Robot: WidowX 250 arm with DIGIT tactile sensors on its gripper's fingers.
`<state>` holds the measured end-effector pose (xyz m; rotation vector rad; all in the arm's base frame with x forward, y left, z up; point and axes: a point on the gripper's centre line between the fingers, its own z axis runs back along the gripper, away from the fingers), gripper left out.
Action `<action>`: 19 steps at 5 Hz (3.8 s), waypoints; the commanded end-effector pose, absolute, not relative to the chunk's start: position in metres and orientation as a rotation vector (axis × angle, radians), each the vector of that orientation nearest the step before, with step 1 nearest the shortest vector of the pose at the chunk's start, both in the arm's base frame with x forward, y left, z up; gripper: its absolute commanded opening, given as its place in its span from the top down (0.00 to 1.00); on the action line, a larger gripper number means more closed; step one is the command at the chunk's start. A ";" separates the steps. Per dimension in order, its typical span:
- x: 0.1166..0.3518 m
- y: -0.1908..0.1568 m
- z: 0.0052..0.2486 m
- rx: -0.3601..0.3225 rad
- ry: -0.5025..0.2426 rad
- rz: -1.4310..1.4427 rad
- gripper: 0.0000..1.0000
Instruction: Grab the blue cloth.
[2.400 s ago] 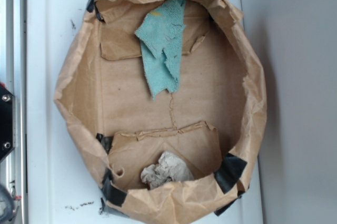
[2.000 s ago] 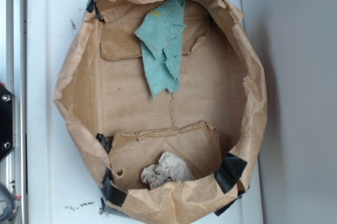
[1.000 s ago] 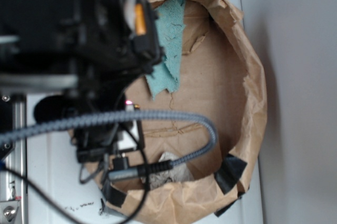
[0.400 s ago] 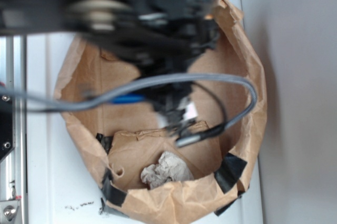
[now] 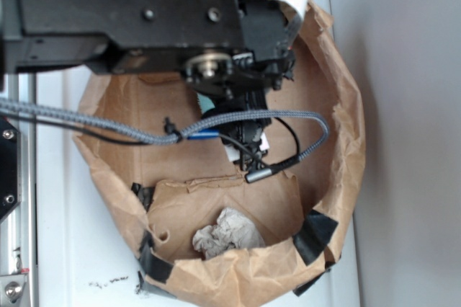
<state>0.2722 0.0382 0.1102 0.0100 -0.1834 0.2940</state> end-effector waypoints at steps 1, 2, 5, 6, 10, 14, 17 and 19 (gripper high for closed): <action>0.272 0.048 0.122 0.015 -0.222 0.320 0.00; 0.287 0.057 0.090 0.064 -0.196 0.369 0.00; 0.282 0.067 0.043 0.153 -0.221 0.538 0.00; 0.279 0.067 0.039 0.174 -0.173 0.548 0.00; 0.288 0.068 0.034 0.157 -0.210 0.550 1.00; 0.257 0.075 0.085 -0.028 -0.381 0.445 1.00; 0.209 0.061 0.167 -0.077 -0.369 0.351 0.25; 0.233 0.078 0.119 -0.024 -0.320 0.402 0.00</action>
